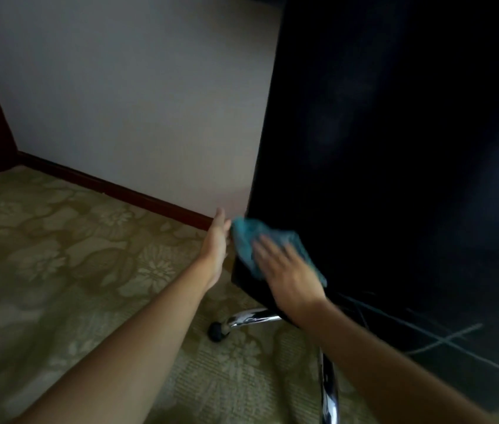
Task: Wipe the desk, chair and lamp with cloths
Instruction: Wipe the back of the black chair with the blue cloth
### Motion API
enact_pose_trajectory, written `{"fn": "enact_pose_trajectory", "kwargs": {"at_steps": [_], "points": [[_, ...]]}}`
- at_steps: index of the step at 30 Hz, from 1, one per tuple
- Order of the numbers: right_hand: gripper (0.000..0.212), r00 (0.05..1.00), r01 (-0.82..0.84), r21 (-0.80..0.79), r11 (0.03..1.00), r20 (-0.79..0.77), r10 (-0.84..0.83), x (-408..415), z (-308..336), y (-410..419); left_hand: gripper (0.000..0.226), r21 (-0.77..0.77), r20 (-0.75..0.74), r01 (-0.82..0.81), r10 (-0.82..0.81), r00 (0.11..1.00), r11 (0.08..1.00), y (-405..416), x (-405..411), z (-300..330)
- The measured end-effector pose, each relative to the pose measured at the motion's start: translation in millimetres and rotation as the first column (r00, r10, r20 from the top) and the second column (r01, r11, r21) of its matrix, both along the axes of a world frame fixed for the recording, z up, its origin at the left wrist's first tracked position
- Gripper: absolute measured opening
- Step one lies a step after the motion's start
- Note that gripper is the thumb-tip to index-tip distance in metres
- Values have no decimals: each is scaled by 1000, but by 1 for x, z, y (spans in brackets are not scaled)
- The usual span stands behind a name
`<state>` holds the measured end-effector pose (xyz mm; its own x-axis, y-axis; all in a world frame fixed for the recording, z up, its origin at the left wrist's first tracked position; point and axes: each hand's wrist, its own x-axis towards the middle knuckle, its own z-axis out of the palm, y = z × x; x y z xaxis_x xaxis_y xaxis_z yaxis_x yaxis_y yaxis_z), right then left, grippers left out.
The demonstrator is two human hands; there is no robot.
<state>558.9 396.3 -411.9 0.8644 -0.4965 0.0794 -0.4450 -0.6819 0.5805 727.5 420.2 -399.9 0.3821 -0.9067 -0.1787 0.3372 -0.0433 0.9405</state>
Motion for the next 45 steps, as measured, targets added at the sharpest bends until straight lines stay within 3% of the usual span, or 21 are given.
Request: {"fn": "enact_pose_trajectory", "kwargs": {"at_steps": [2, 4, 7, 10, 13, 15, 16, 19, 21, 22, 24, 26, 28, 30, 32, 33, 35, 37, 41, 43, 45], "points": [[62, 990, 54, 87, 995, -131, -42, -12, -35, 9, 67, -6, 64, 55, -55, 996, 998, 2, -1, -1], [60, 996, 39, 8, 999, -76, -38, -9, -23, 6, 66, -24, 77, 57, -55, 996, 998, 3, 0, -2], [60, 945, -1, -280, 960, 315, 93, 15, 37, -10, 56, -44, 76, 22, -18, 997, 999, 3, -2, -2], [60, 833, 24, -351, 936, 525, 176, 37, 70, -27, 66, -67, 66, 48, -44, 997, 997, 4, 3, -10], [57, 899, -15, -356, 934, 405, 169, 30, 20, -19, 73, -48, -13, 61, -61, 998, 997, 5, 6, -18], [54, 968, -79, -175, 981, 224, 118, 8, -46, 7, 70, -44, -48, 50, -53, 997, 998, 9, 6, -23], [55, 991, -55, -55, 997, 118, 61, -2, -68, 18, 68, -56, -20, 59, -60, 998, 997, 8, 5, -23], [65, 998, 15, -5, 1000, -53, -15, -11, -77, 22, 62, -49, 62, 83, -80, 995, 995, 9, 1, -22], [67, 999, -32, -79, 996, 41, 35, -5, -45, 12, 55, -38, 34, 72, -70, 997, 997, 10, -2, -18], [64, 979, -34, -160, 987, 191, 64, 2, -23, 4, 52, -39, 4, 45, -45, 999, 998, 8, -4, -17], [58, 870, 5, -314, 949, 470, 151, 16, 22, -14, 53, -36, -1, 10, -10, 1000, 999, 8, -7, -17], [58, 810, 42, -330, 943, 564, 161, 27, 46, -18, 60, -46, 13, 42, -41, 999, 998, 9, -6, -19], [60, 875, 60, -279, 958, 477, 84, 30, 31, -8, 61, -28, 15, 30, -30, 999, 999, 12, -6, -19], [61, 983, 46, -87, 995, 182, -30, 18, -16, 12, 56, -25, -15, -6, 6, 1000, 1000, 14, -6, -19], [61, 995, 73, 95, 993, -74, -66, -7, -58, 31, 55, -30, 24, 31, -30, 999, 999, 21, -9, -21], [60, 990, 103, 115, 988, -111, -90, -15, -63, 33, 56, -37, 68, 58, -56, 996, 998, 21, -12, -19], [62, 990, 124, 35, 992, -65, -122, -22, -48, 31, 51, -37, 76, 29, -27, 997, 999, 24, -17, -16], [62, 986, 99, -108, 989, 146, -82, -19, -9, 19, 41, -22, 42, -87, 88, 995, 996, 21, -29, -9], [59, 804, 21, -310, 951, 571, 168, -7, 78, 0, 33, 32, -21, -221, 221, 975, 975, 17, -58, -5], [58, 826, 27, -324, 946, 540, 162, -15, 76, 3, 35, 96, 28, -298, 297, 955, 950, 15, -67, -3], [59, 930, 32, -267, 963, 361, 69, -34, 38, 17, 30, 106, 179, -426, 404, 897, 899, 15, -78, 5]]}}
